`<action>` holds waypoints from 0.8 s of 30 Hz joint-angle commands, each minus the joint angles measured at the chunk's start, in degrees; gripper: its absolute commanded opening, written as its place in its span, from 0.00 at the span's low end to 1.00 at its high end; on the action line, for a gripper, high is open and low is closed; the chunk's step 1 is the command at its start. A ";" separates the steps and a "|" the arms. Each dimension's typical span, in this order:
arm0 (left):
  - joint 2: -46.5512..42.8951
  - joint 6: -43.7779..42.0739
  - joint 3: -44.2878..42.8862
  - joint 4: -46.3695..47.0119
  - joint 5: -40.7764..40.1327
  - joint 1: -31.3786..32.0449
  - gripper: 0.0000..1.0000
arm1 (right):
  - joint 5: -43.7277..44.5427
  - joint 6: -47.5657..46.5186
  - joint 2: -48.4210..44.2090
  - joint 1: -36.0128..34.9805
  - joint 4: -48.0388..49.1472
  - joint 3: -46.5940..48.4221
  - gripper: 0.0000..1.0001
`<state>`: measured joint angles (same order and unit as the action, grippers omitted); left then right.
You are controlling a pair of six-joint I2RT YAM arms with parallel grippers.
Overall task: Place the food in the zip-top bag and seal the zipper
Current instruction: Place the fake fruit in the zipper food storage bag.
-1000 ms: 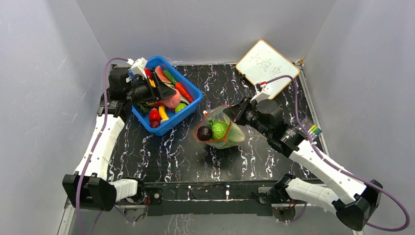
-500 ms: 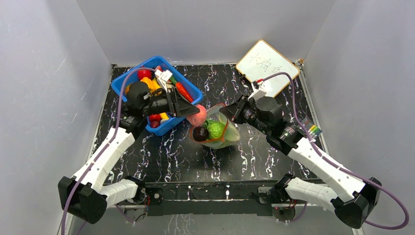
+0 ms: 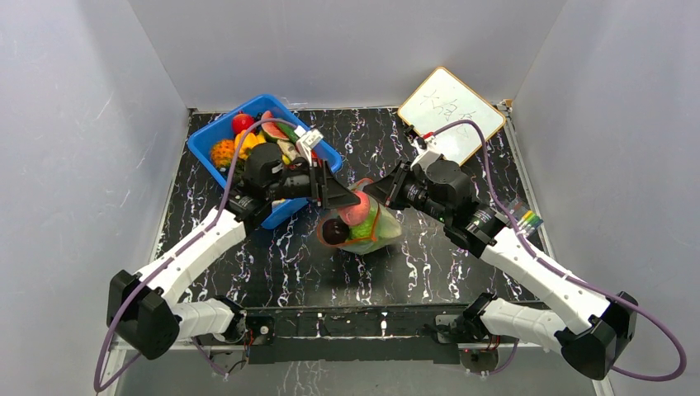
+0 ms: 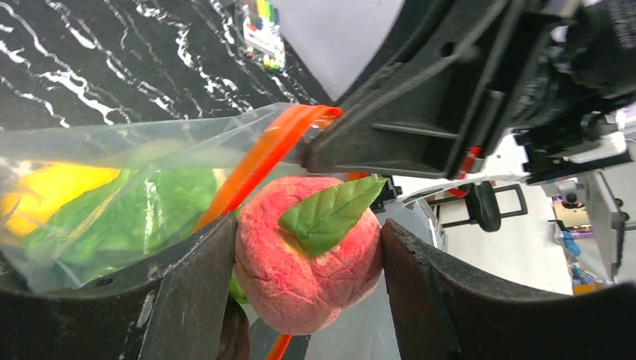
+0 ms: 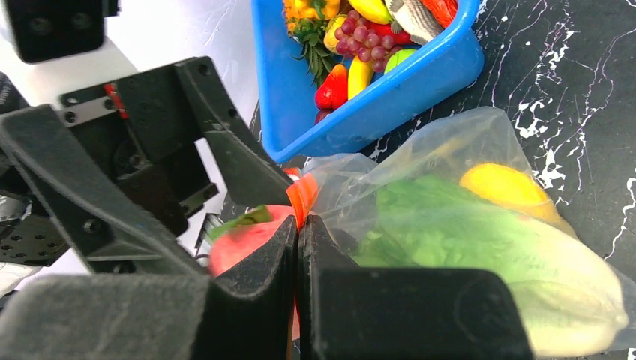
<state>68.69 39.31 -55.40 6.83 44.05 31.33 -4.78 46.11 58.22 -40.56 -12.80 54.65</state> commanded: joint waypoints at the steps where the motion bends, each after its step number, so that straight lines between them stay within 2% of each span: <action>1: 2.41 -5.18 -2.25 -3.82 -4.62 1.81 0.32 | -1.51 -0.36 -1.53 -0.56 7.30 3.55 0.00; 7: 4.48 -10.11 -5.15 -13.28 -16.05 4.22 0.31 | -2.81 -0.75 -1.44 -0.81 7.83 3.18 0.00; 11: 5.59 -11.18 -6.59 -15.35 -19.11 4.90 0.33 | -3.57 -1.20 -1.15 -1.05 8.68 2.68 0.00; 14: 5.78 -10.67 -7.08 -15.40 -18.96 5.63 0.47 | -3.18 -1.22 -0.85 -1.08 8.86 2.44 0.00; 19: 2.99 -7.52 -5.33 -12.40 -15.08 5.69 0.77 | 1.87 -0.04 -1.10 -1.10 7.96 2.18 0.00; 24: 1.22 -5.35 -4.77 -11.42 -13.13 5.74 0.84 | 2.20 1.79 -1.61 -1.06 9.48 1.62 0.00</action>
<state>73.28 32.01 -60.18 -6.09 27.94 36.62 -3.79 45.91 58.24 -41.25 -11.57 54.63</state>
